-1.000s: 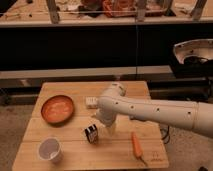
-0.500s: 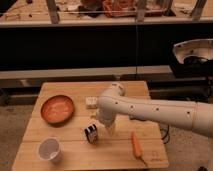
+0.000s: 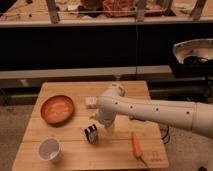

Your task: Knock the eraser over

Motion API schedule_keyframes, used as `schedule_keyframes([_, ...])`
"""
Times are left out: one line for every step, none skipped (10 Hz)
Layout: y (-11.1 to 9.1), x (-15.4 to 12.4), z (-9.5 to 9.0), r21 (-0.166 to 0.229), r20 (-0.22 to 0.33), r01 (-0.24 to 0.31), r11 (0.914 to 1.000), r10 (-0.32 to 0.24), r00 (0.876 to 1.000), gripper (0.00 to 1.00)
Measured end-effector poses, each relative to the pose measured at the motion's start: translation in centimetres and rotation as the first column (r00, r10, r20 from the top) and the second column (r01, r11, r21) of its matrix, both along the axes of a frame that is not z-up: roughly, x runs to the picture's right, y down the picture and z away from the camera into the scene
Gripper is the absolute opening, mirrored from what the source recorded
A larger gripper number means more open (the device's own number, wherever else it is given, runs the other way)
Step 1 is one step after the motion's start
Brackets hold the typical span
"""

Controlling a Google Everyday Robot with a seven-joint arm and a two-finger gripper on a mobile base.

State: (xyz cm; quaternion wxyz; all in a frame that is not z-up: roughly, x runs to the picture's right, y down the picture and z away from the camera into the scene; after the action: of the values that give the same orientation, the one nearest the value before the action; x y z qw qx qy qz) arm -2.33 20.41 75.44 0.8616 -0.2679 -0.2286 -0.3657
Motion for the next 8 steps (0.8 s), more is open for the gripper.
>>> schedule_keyframes([0.02, -0.05, -0.03, 0.000, 0.003, 0.002, 1.0000, -0.002, 1.000, 0.80])
schedule_keyframes([0.06, -0.11, -0.04, 0.000, 0.007, 0.003, 1.0000, -0.003, 1.000, 0.80])
schedule_keyframes([0.11, -0.18, -0.09, 0.000, 0.013, 0.005, 1.0000, -0.005, 1.000, 0.80])
schedule_keyframes([0.14, -0.22, -0.11, -0.001, 0.016, 0.006, 1.0000, -0.006, 1.000, 0.80])
schedule_keyframes([0.16, -0.32, -0.11, 0.000, 0.019, 0.007, 1.0000, -0.007, 1.000, 0.80])
schedule_keyframes([0.21, -0.41, -0.11, 0.000, 0.024, 0.010, 1.0000, -0.010, 1.000, 0.80])
schedule_keyframes([0.23, -0.47, -0.09, 0.000, 0.027, 0.011, 0.9999, -0.011, 1.000, 0.79])
schedule_keyframes([0.26, -0.57, -0.13, 0.000, 0.030, 0.012, 0.9999, -0.012, 0.999, 0.72])
